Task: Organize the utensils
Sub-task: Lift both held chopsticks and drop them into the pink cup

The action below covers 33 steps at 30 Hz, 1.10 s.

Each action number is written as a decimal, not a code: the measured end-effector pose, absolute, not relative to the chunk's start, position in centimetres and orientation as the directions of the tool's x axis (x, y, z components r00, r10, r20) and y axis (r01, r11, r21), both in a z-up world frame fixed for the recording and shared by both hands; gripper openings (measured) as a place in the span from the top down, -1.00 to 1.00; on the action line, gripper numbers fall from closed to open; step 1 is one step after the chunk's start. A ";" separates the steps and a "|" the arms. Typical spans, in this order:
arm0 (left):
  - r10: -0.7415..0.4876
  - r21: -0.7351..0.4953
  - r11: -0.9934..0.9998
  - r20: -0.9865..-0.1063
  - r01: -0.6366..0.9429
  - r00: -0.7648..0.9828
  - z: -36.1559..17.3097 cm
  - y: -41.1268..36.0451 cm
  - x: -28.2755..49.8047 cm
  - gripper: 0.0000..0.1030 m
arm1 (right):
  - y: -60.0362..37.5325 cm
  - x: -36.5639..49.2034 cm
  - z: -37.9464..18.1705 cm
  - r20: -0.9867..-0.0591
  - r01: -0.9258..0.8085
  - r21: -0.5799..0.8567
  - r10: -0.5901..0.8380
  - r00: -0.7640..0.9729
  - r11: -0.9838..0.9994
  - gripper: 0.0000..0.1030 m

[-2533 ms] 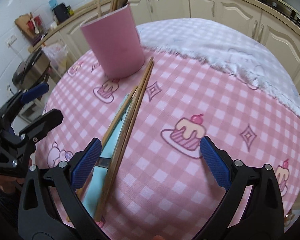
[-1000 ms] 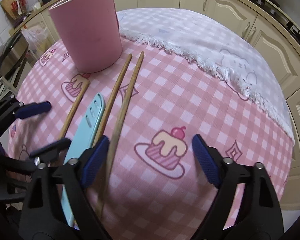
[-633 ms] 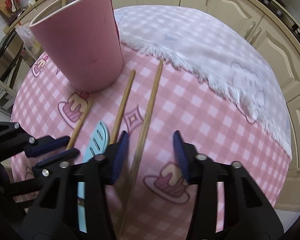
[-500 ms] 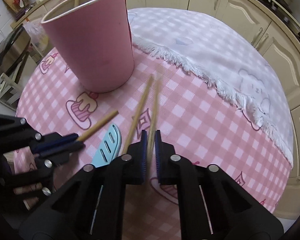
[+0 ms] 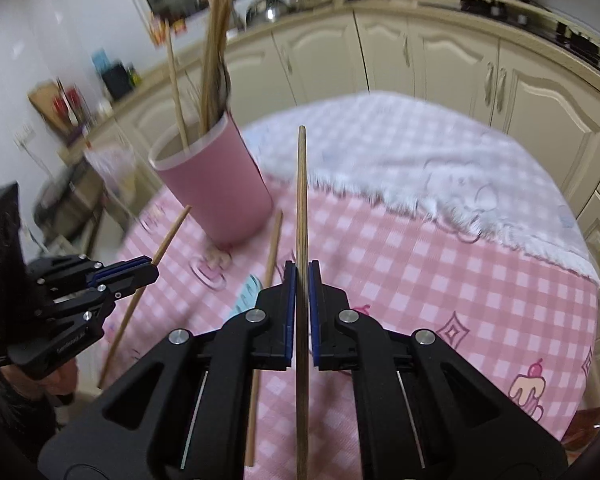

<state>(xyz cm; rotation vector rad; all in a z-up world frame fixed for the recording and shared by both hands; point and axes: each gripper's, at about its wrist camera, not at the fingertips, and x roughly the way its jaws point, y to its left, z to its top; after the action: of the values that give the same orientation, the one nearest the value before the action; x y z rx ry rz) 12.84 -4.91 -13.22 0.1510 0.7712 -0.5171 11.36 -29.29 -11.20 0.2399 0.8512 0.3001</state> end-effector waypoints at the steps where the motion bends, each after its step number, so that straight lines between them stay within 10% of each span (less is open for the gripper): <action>1: -0.396 -0.057 0.868 -0.678 0.493 0.619 -12.6 -5.0 13.1 0.91 | -29.4 11.0 -10.6 -0.679 -0.165 0.332 0.357 0.642 0.929 0.88; 33: -0.485 -0.179 0.864 -0.054 0.470 0.873 4.3 -3.9 20.4 0.91 | -25.7 19.2 4.7 -0.133 -0.303 0.383 0.376 0.917 0.873 0.87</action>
<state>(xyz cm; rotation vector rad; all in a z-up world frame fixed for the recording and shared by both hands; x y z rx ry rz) 20.37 -3.88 4.30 -0.1624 0.0983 -0.5013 19.22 -25.71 4.66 0.3650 0.2072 0.3574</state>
